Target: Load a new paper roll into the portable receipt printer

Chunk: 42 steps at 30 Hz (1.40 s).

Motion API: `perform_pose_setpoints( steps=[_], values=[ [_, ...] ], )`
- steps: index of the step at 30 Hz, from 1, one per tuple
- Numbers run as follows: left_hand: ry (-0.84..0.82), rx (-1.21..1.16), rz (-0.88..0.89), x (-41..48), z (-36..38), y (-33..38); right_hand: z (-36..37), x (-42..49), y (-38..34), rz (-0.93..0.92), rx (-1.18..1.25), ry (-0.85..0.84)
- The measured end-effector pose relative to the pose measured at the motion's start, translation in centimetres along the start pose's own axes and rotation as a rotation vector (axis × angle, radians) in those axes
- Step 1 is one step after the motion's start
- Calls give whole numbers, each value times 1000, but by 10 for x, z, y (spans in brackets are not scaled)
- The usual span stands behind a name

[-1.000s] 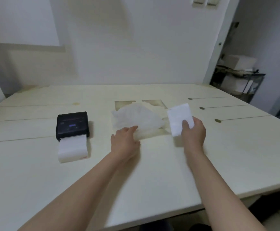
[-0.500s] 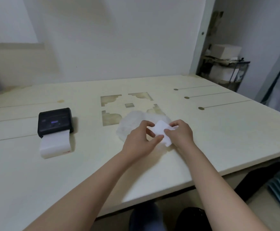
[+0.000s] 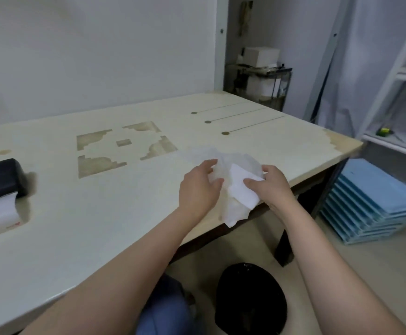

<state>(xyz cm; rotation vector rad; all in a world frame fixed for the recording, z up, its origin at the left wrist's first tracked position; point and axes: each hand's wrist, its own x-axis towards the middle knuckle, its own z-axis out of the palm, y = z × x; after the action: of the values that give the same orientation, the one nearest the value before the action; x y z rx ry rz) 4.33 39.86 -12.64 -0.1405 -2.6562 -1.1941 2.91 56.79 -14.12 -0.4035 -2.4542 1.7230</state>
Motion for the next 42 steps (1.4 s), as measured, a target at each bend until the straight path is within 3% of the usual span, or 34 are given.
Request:
perform_pose_setpoints(
  steps=[5,9,13,21,25,34,39,42],
  values=[
    [-84,27,303,-37,59,32,-46,-16,48,97,-17,73],
    [-203,95,476,-66,108,19,-62,-27,107,228,-113,137],
    [-414,116,371,-79,153,-25,-56,-33,172,367,-131,77],
    [-962,425,161,-97,222,-120,5,-30,298,639,-153,134],
    [-1115,478,73,-95,225,-148,37,-26,346,746,-257,104],
    [-1091,491,-31,-95,213,-198,85,-34,392,947,-337,4],
    [-1024,462,-26,-100,199,-194,82,-35,395,870,-258,108],
    [-872,414,55,-104,175,-182,77,-33,388,747,-93,202]
  ],
)
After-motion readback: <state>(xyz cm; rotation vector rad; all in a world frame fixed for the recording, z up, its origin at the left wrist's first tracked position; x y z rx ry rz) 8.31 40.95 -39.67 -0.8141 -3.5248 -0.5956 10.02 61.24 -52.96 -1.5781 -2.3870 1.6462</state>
